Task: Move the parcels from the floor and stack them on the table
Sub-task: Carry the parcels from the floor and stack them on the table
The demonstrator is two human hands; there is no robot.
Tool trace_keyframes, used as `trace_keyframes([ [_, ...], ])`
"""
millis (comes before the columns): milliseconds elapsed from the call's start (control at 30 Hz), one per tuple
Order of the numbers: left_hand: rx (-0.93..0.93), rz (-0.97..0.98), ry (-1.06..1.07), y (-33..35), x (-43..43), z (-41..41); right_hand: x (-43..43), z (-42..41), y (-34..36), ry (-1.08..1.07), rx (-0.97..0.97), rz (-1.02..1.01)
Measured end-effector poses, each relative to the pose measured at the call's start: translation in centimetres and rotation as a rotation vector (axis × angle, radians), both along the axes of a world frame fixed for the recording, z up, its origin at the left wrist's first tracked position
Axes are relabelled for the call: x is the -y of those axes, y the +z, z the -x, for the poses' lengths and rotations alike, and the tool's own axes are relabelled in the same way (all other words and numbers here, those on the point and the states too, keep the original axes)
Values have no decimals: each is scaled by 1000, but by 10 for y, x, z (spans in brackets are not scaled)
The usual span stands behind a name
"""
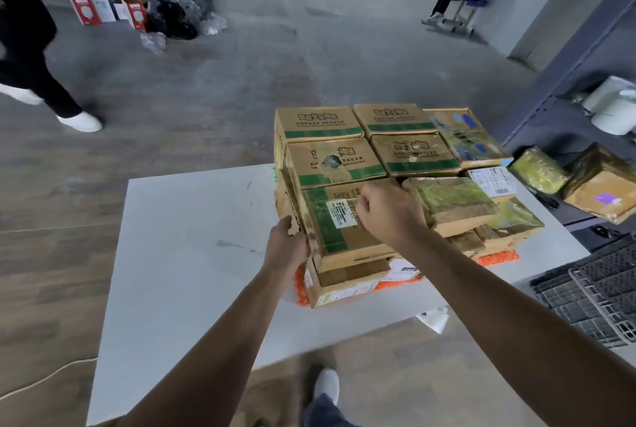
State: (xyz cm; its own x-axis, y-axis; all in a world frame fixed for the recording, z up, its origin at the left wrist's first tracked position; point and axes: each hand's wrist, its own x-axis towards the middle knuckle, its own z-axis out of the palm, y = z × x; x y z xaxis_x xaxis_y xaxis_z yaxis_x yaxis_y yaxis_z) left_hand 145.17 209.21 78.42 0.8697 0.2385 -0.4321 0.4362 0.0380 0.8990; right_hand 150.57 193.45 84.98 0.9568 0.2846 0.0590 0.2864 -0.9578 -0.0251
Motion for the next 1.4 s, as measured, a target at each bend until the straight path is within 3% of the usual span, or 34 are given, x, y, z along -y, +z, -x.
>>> trace_keyframes([
  [200, -6, -49, 70, 9, -9, -41, -8, -67, -8, 128, 26, -36],
  [400, -46, -6, 137, 3, -16, -82, -23, -115, -26, 223, -71, 6],
  [700, -129, 24, -25, -16, -38, -121, -34, -137, -42, 67, -232, 52],
  [1267, -112, 44, -164, -25, -52, -133, -37, -129, -41, 67, -265, 36],
  [1400, -84, 47, -147, -20, -50, -133, -35, -133, -40, -19, -205, -20],
])
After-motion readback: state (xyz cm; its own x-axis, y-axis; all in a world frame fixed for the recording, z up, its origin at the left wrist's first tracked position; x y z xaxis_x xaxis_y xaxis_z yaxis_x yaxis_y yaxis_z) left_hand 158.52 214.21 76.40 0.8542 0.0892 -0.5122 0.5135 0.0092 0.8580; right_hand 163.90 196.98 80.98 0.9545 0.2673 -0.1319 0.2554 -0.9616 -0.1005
